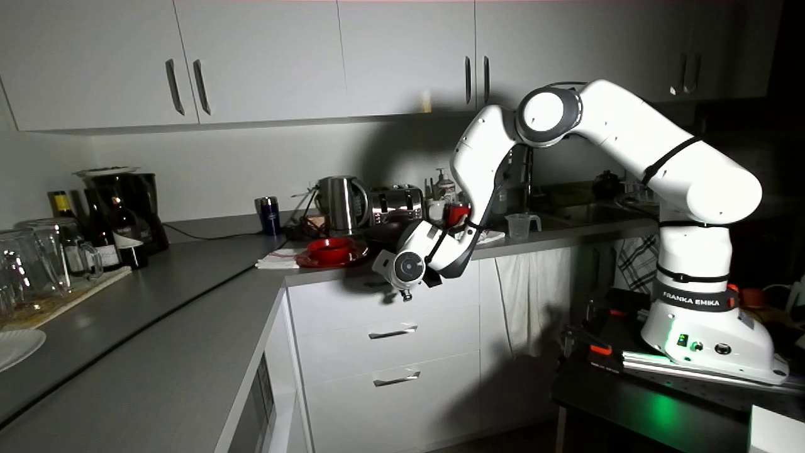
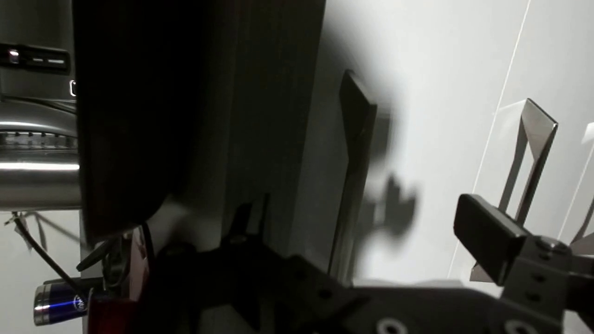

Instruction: Open the topmost drawer

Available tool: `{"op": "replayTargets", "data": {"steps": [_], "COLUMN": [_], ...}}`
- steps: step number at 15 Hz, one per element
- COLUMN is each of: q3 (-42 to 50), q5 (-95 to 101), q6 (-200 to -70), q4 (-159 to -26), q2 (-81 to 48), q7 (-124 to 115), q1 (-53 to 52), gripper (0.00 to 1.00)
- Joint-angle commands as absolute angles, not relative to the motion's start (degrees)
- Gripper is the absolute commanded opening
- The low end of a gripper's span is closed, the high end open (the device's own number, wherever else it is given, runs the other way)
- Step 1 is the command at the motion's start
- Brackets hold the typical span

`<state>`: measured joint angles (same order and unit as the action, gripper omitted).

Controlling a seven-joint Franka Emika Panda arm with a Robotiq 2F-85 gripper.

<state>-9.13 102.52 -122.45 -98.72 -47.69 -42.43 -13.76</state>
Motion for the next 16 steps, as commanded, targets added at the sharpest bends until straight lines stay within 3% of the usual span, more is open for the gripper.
{"op": "replayTargets", "data": {"steps": [1, 16], "q3": [-9.6, -8.5], "q5": [102.6, 99.1], "q6": [-122.1, -118.4], "q4": [-98.6, -87.7], "q2": [-47.8, -56.8], "q7": [-42.2, -41.1], "q1": [-13.4, -11.9], "gripper": [1.0, 1.0]}}
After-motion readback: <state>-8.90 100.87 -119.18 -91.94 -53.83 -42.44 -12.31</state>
